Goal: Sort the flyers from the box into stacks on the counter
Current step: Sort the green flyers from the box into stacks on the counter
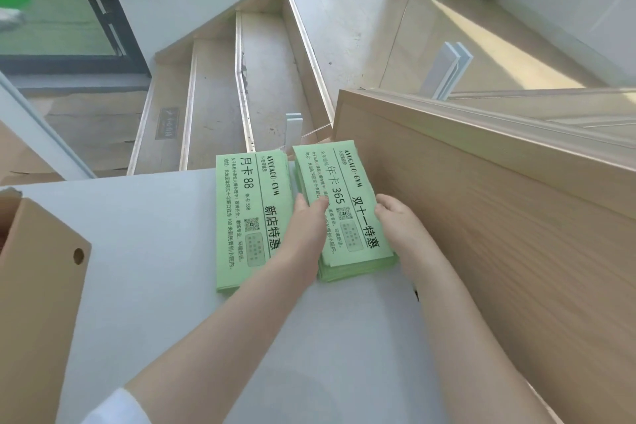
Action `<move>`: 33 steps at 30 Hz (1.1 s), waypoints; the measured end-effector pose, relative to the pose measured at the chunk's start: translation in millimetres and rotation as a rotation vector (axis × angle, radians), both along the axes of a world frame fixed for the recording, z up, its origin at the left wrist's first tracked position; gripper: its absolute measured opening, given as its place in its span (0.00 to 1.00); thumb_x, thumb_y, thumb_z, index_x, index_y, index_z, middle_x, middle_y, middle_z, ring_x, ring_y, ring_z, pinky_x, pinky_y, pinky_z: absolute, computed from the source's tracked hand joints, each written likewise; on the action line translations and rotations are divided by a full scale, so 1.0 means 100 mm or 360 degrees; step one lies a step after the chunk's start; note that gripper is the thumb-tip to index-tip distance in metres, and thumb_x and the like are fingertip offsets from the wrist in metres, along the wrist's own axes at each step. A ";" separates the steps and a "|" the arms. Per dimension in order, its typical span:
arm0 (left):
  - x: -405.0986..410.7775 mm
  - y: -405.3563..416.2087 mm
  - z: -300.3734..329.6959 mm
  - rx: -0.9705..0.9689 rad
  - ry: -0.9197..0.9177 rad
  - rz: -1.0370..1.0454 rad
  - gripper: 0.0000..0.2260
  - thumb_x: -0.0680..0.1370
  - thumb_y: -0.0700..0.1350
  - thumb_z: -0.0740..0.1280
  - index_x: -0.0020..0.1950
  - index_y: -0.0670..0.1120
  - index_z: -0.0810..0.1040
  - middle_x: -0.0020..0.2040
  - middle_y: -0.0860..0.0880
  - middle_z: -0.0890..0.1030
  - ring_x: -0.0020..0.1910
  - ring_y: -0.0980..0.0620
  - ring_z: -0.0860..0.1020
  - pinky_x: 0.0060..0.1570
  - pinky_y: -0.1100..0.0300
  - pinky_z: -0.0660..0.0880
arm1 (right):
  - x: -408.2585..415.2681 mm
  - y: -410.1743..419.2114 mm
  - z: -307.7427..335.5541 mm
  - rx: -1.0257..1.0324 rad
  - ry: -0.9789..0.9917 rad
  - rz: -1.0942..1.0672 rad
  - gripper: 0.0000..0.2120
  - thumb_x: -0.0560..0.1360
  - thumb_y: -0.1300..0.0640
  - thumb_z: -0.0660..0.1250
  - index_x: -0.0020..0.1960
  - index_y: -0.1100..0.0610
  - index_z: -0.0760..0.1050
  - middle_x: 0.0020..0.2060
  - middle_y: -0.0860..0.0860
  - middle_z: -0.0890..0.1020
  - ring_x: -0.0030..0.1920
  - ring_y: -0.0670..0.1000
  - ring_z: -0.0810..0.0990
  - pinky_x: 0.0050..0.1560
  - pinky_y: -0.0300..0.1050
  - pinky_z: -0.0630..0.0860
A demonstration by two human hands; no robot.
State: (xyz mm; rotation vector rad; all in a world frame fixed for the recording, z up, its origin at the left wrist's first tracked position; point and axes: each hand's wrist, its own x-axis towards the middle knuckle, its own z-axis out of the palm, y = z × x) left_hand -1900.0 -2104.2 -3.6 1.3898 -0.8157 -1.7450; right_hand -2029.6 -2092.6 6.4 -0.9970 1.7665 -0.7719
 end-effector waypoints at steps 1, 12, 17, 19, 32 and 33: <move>0.00 0.06 -0.02 0.0020 0.0015 0.0000 0.19 0.82 0.47 0.53 0.73 0.52 0.60 0.67 0.52 0.72 0.59 0.52 0.74 0.47 0.60 0.70 | -0.01 0.05 -0.05 -0.0011 -0.0040 -0.0032 0.15 0.81 0.60 0.51 0.46 0.47 0.74 0.46 0.45 0.80 0.49 0.48 0.78 0.54 0.46 0.74; -0.11 0.29 -0.12 0.0001 -0.0182 -0.0012 0.26 0.82 0.51 0.52 0.76 0.53 0.43 0.77 0.55 0.47 0.76 0.53 0.49 0.72 0.53 0.48 | 0.03 0.19 -0.13 -0.0043 -0.0282 -0.0031 0.21 0.75 0.70 0.52 0.61 0.54 0.73 0.51 0.49 0.83 0.50 0.50 0.82 0.48 0.44 0.79; -0.09 0.29 -0.10 0.0006 -0.0185 -0.0050 0.27 0.82 0.51 0.53 0.76 0.53 0.42 0.77 0.55 0.46 0.76 0.52 0.49 0.73 0.52 0.48 | 0.02 0.17 -0.13 -0.0040 -0.0164 0.0028 0.24 0.73 0.71 0.53 0.64 0.55 0.71 0.54 0.51 0.82 0.50 0.51 0.82 0.48 0.45 0.79; -0.08 0.30 -0.07 0.0015 -0.0167 -0.0058 0.28 0.81 0.51 0.54 0.76 0.53 0.42 0.77 0.55 0.47 0.76 0.52 0.50 0.73 0.51 0.49 | 0.04 0.19 -0.12 -0.0065 -0.0104 0.0037 0.20 0.74 0.69 0.54 0.62 0.56 0.72 0.54 0.51 0.82 0.49 0.50 0.82 0.45 0.43 0.78; 0.48 0.69 0.56 -0.0621 -0.0211 -0.0036 0.19 0.80 0.40 0.58 0.70 0.50 0.67 0.65 0.57 0.73 0.63 0.61 0.71 0.60 0.65 0.65 | 0.47 0.68 0.14 -0.0663 0.0503 0.0365 0.24 0.77 0.61 0.62 0.71 0.59 0.62 0.68 0.50 0.69 0.69 0.48 0.66 0.68 0.41 0.61; 0.60 0.74 0.57 -0.0682 -0.0299 -0.0028 0.16 0.79 0.40 0.59 0.66 0.50 0.71 0.61 0.56 0.77 0.61 0.58 0.74 0.61 0.61 0.67 | 0.56 0.69 0.17 -0.0707 0.0470 0.0425 0.23 0.77 0.61 0.62 0.71 0.58 0.63 0.66 0.49 0.71 0.68 0.47 0.68 0.68 0.43 0.63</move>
